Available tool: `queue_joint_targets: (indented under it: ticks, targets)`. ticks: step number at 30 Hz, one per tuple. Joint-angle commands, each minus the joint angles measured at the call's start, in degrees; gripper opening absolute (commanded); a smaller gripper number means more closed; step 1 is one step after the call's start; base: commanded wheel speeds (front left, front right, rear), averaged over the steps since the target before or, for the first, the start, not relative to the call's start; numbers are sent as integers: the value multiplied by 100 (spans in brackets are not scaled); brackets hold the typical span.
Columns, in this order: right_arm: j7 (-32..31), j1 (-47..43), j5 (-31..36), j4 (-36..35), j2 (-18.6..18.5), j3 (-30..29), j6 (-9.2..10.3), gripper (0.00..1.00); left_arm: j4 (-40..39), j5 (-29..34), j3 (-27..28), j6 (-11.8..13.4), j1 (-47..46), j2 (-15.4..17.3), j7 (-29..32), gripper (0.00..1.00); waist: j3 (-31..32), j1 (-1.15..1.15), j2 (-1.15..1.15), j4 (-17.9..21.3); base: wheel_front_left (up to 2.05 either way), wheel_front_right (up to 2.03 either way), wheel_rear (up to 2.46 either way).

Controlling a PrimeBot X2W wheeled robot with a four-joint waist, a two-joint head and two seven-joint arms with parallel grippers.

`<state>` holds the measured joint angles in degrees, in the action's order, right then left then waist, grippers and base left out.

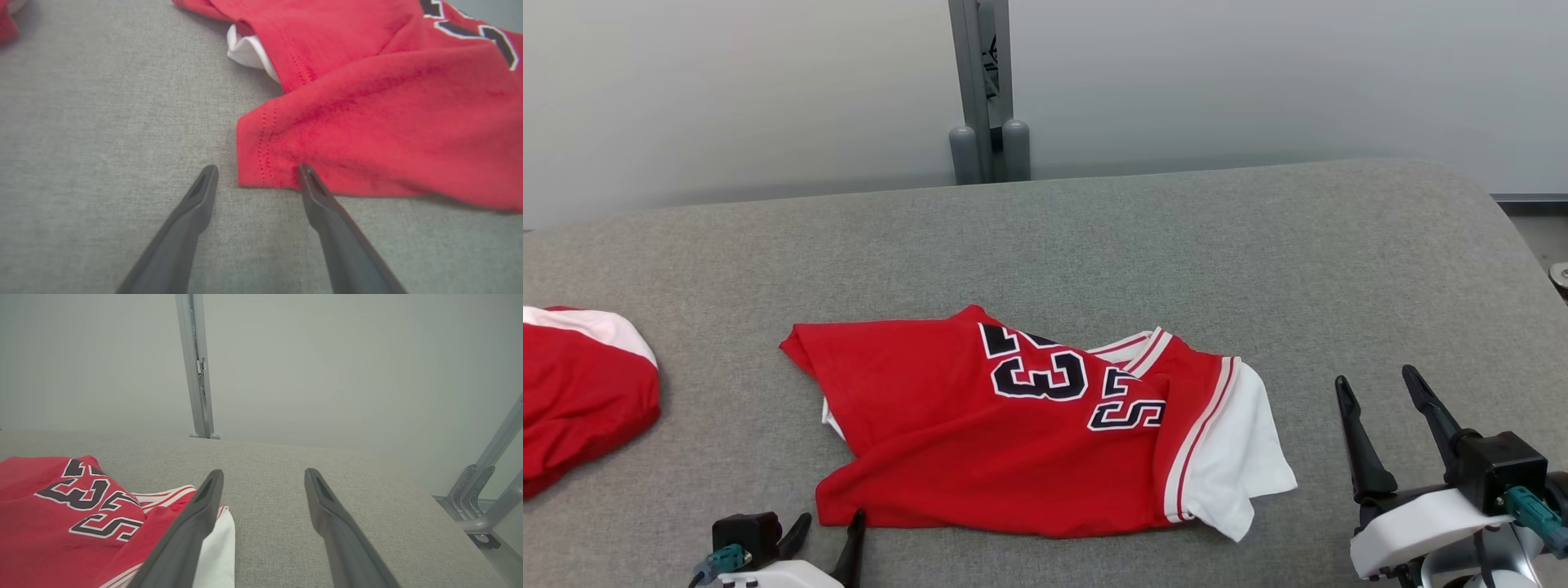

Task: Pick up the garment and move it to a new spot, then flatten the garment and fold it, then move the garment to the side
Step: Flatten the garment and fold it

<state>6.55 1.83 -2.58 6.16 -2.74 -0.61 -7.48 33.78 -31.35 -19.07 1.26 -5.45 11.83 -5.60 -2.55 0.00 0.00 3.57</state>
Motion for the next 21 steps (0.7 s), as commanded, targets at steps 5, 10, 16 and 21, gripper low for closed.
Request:
queue_joint_targets:
  ticks: [5, 10, 16, 21]
  targets:
    - [-37, 56, 0, 36, -34, -45, -3, 100, 310, -51, -24, -126, -247, -9, -87, 0, -28, 0, 0, 49, 0, 0, 0]
    - [-130, 13, -62, 156, -34, -17, -3, 100, 437, -55, -56, -171, -337, -17, -140, 0, -65, 0, 0, 43, 0, 0, 0]
    - [-389, 16, -254, 835, -169, 57, -3, 100, 454, -79, -47, -183, -440, -10, -244, 0, -185, 0, 0, 12, 0, 0, 0]
    - [-333, 337, -430, 1656, -249, 394, -3, 100, 441, -85, -64, -210, -557, 31, -243, 0, -333, 0, 0, -23, 0, 0, 0]
